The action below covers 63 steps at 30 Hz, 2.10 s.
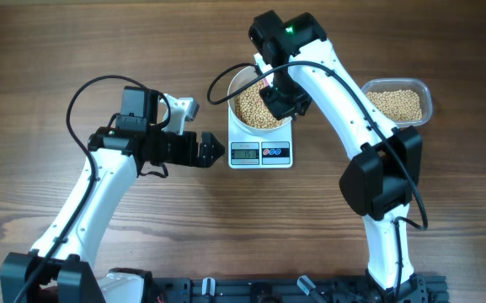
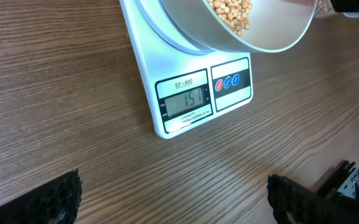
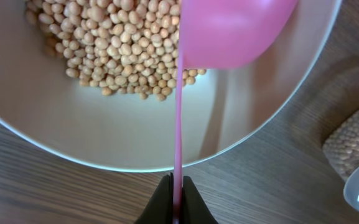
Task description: Scoop item into bowl and weigh 150g on scale
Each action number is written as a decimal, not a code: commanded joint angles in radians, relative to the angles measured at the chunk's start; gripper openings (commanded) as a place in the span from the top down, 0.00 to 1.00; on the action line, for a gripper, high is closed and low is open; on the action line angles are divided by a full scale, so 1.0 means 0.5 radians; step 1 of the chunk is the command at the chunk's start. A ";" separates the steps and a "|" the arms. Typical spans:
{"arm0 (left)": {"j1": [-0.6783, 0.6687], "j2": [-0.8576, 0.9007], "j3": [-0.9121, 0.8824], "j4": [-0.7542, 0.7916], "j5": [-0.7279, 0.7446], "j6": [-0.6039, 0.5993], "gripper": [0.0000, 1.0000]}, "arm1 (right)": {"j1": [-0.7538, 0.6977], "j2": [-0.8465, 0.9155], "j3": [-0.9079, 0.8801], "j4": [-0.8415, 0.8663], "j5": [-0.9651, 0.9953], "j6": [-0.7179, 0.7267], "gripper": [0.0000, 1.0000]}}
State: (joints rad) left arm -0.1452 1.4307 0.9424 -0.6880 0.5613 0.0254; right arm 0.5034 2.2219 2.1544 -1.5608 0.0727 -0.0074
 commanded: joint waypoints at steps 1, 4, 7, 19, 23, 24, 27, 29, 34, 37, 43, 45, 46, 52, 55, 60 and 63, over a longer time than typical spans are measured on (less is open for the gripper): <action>-0.005 0.008 0.038 0.007 -0.013 0.040 0.00 | 0.008 0.030 -0.007 -0.014 -0.058 0.015 0.96; -0.005 0.008 0.038 0.007 -0.013 0.040 0.00 | 0.008 0.030 -0.007 -0.013 -0.021 0.032 0.96; -0.005 0.008 0.038 0.007 -0.013 0.040 0.00 | 0.008 0.030 -0.007 -0.005 0.032 0.037 0.96; -0.005 0.008 0.038 0.007 -0.013 0.040 0.00 | 0.008 0.030 -0.007 0.009 -0.222 -0.068 0.96; -0.005 0.008 0.038 0.007 -0.013 0.040 0.00 | 0.008 0.030 -0.007 -0.014 -0.292 -0.098 0.96; -0.005 0.008 0.038 0.007 -0.013 0.040 0.00 | 0.008 0.030 -0.007 -0.017 -0.293 -0.100 0.96; -0.005 0.008 0.038 0.006 -0.013 0.040 0.00 | 0.008 0.030 -0.007 -0.023 -0.332 -0.135 0.96; -0.005 0.008 0.038 0.007 -0.013 0.040 0.00 | 0.008 0.030 -0.007 -0.023 -0.410 -0.169 0.96; -0.005 0.008 0.038 0.006 -0.013 0.040 0.00 | 0.008 0.030 -0.007 -0.025 -0.463 -0.191 0.96; -0.005 0.008 0.038 0.007 -0.013 0.040 0.00 | 0.008 0.030 -0.007 -0.018 -0.406 -0.193 0.96; -0.005 0.008 0.038 0.007 -0.013 0.040 0.00 | 0.008 0.030 -0.006 0.002 0.034 -0.008 0.96; -0.005 0.008 0.038 0.007 -0.013 0.040 0.00 | 0.008 0.030 -0.006 0.003 0.034 -0.008 0.96; -0.005 0.008 0.038 0.007 -0.013 0.040 0.00 | 0.008 0.030 -0.006 0.003 0.034 -0.007 0.96; -0.005 0.008 0.038 0.007 -0.013 0.040 0.00 | 0.008 0.030 -0.006 0.004 -0.120 -0.040 0.96; -0.005 0.008 0.038 0.007 -0.013 0.040 0.00 | 0.016 0.030 -0.006 0.008 -0.216 -0.074 0.96; -0.005 0.008 0.038 0.007 -0.013 0.040 0.00 | 0.047 0.030 -0.006 0.009 -0.233 -0.092 0.96; -0.005 0.008 0.038 0.007 -0.013 0.040 0.00 | 0.057 0.030 -0.006 0.010 -0.256 -0.091 0.96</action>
State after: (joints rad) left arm -0.1452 1.4307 0.9424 -0.6880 0.5610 0.0254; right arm 0.5198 2.2219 2.1544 -1.5604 -0.0193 -0.0364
